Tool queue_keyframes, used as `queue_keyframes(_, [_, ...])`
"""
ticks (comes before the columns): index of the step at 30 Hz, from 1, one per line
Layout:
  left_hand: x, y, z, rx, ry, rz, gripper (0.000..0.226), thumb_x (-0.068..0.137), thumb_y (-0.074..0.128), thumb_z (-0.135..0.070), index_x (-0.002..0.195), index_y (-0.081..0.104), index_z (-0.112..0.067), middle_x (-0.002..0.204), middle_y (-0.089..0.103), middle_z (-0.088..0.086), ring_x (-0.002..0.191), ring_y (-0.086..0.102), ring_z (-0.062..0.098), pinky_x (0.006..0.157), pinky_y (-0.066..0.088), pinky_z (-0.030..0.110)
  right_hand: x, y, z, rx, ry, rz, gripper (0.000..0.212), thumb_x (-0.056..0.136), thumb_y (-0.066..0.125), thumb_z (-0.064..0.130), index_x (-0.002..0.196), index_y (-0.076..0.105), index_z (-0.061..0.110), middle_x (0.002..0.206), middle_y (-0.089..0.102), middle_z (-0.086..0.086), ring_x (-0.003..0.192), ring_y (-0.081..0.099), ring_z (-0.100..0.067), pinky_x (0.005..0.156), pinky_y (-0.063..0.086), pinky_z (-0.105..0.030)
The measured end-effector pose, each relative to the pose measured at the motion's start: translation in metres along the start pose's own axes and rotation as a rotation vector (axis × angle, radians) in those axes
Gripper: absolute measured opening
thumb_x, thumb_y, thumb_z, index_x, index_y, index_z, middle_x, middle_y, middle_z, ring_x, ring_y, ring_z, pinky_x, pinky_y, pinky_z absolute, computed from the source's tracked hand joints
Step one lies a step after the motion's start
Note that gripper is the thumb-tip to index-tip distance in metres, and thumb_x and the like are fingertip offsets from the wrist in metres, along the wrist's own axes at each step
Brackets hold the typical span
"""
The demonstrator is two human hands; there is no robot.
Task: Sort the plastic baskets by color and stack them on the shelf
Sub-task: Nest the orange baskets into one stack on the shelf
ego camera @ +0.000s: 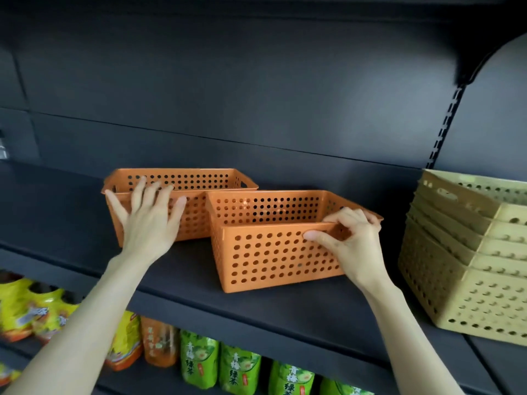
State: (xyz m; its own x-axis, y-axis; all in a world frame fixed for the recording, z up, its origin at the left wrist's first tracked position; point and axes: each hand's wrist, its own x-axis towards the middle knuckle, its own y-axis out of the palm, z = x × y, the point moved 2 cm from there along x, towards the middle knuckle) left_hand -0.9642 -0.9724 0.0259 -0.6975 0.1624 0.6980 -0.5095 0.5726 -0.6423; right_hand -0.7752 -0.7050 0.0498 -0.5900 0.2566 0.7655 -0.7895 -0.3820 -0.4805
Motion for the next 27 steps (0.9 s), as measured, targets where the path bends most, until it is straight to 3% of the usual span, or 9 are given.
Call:
queue_keyframes(3, [0.007, 0.002, 0.010, 0.042, 0.034, -0.025, 0.040, 0.093, 0.046, -0.037, 0.124, 0.056, -0.013, 0.124, 0.056, 0.010, 0.129, 0.036, 0.029, 0.106, -0.013, 0.060, 0.007, -0.003, 0.017, -0.004, -0.056, -0.063, 0.024, 0.062, 0.071, 0.051, 0.073, 0.056, 0.036, 0.075, 0.055, 0.022, 0.088, 0.047, 0.009, 0.103, 0.013, -0.017])
queue_keyframes(7, [0.017, 0.009, 0.024, -0.014, 0.097, -0.074, 0.031, 0.088, 0.058, -0.028, 0.116, 0.061, -0.016, 0.113, 0.061, 0.007, 0.120, 0.044, 0.030, 0.107, -0.011, 0.058, 0.019, -0.013, 0.045, -0.102, -0.141, -0.111, 0.035, 0.061, 0.071, 0.059, 0.078, 0.061, 0.030, 0.073, 0.052, 0.024, 0.084, 0.046, 0.007, 0.102, 0.017, -0.024])
queue_keyframes(11, [0.033, 0.012, 0.039, -0.111, 0.125, -0.045, 0.025, 0.091, 0.055, -0.027, 0.113, 0.064, -0.018, 0.113, 0.063, 0.004, 0.120, 0.045, 0.028, 0.109, -0.008, 0.052, 0.024, -0.018, 0.076, -0.126, -0.149, -0.180, 0.035, 0.057, 0.072, 0.062, 0.075, 0.058, 0.035, 0.072, 0.055, 0.025, 0.084, 0.048, 0.006, 0.100, 0.019, -0.023])
queue_keyframes(16, [0.045, 0.013, 0.049, -0.285, 0.189, 0.004, 0.021, 0.092, 0.053, -0.021, 0.109, 0.065, -0.018, 0.111, 0.066, 0.003, 0.115, 0.051, 0.024, 0.110, 0.002, 0.045, 0.033, -0.001, 0.112, -0.113, -0.097, -0.332, 0.028, 0.058, 0.073, 0.054, 0.070, 0.054, 0.038, 0.081, 0.050, 0.045, 0.088, 0.041, 0.017, 0.097, 0.022, -0.027])
queue_keyframes(18, [0.045, 0.013, 0.050, -0.393, 0.217, 0.046, 0.023, 0.093, 0.050, -0.022, 0.113, 0.062, -0.018, 0.108, 0.067, 0.001, 0.108, 0.053, 0.018, 0.113, 0.006, 0.041, 0.038, 0.012, 0.123, -0.143, -0.091, -0.404, 0.030, 0.060, 0.074, 0.053, 0.072, 0.056, 0.033, 0.081, 0.051, 0.044, 0.086, 0.042, 0.015, 0.096, 0.017, -0.017])
queue_keyframes(20, [0.043, 0.006, 0.052, -0.614, 0.210, 0.105, 0.028, 0.096, 0.044, -0.026, 0.120, 0.056, -0.018, 0.110, 0.065, -0.005, 0.105, 0.054, 0.013, 0.110, 0.024, 0.033, 0.043, 0.026, 0.131, -0.174, -0.078, -0.459, 0.029, 0.062, 0.075, 0.051, 0.073, 0.058, 0.031, 0.071, 0.053, 0.032, 0.079, 0.044, 0.005, 0.095, 0.014, -0.015])
queue_keyframes(21, [0.043, 0.000, 0.054, -0.767, 0.170, 0.139, 0.030, 0.097, 0.041, -0.030, 0.123, 0.053, -0.020, 0.112, 0.064, -0.008, 0.103, 0.056, 0.010, 0.102, 0.035, 0.025, 0.046, 0.033, 0.133, -0.190, -0.071, -0.473, 0.028, 0.063, 0.075, 0.051, 0.073, 0.060, 0.029, 0.066, 0.051, 0.028, 0.076, 0.043, 0.001, 0.094, 0.016, -0.018])
queue_keyframes(23, [0.044, -0.015, 0.055, -1.035, 0.101, 0.184, 0.035, 0.097, 0.034, -0.044, 0.126, 0.048, -0.028, 0.116, 0.062, -0.015, 0.104, 0.057, 0.002, 0.089, 0.040, 0.013, 0.054, 0.046, 0.138, -0.218, -0.065, -0.478, 0.031, 0.065, 0.075, 0.050, 0.074, 0.065, 0.023, 0.069, 0.047, 0.026, 0.079, 0.044, -0.005, 0.096, 0.019, -0.029])
queue_keyframes(27, [0.057, -0.032, 0.046, -1.246, 0.181, 0.286, 0.067, 0.080, 0.049, -0.057, 0.140, 0.031, -0.033, 0.133, 0.049, -0.019, 0.124, 0.044, -0.003, 0.101, 0.035, 0.025, 0.078, 0.072, 0.146, -0.216, -0.086, -0.492, 0.034, 0.067, 0.073, 0.051, 0.074, 0.068, 0.018, 0.075, 0.057, 0.016, 0.083, 0.043, -0.005, 0.098, 0.026, -0.046])
